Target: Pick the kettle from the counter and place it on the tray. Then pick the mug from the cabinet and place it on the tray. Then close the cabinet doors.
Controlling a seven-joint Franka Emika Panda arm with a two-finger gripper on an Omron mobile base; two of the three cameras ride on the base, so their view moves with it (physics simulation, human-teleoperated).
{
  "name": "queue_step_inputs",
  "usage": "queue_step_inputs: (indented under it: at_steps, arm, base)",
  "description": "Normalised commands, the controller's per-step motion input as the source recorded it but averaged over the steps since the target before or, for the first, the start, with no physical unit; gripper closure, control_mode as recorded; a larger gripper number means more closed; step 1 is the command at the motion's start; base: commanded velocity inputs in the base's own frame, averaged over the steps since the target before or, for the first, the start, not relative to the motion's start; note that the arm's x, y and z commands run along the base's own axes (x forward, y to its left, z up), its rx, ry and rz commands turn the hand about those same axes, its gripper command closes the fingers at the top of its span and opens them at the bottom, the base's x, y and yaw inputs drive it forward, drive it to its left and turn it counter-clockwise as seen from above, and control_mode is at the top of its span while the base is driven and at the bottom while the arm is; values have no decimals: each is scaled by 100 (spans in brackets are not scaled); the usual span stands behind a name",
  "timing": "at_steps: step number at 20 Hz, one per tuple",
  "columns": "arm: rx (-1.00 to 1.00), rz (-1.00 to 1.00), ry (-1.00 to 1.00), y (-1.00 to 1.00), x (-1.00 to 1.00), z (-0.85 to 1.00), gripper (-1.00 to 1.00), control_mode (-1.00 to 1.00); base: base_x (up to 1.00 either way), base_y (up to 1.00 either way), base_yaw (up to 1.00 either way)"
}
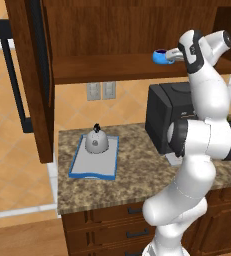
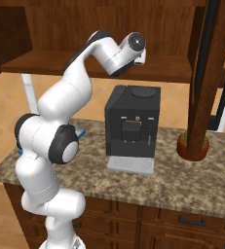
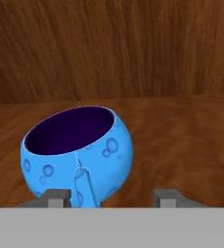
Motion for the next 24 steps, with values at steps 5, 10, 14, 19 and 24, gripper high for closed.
queue_step_inputs:
  at_steps: [5, 10, 14, 19, 24]
  arm:
    - [0, 0, 0, 1, 6, -6, 100, -100]
    - [1, 1, 0, 4, 14, 0, 100, -100]
    - [3, 1, -1, 3, -1, 0, 100, -100]
    - [6, 0, -4, 0, -35, 0, 100, -100]
    - [0, 0, -10, 18, -52, 6, 100, -100]
  base:
    - [0, 0, 0]
    - [0, 0, 0]
    - [0, 0, 0]
    - [0, 0, 0]
    - [0, 0, 0]
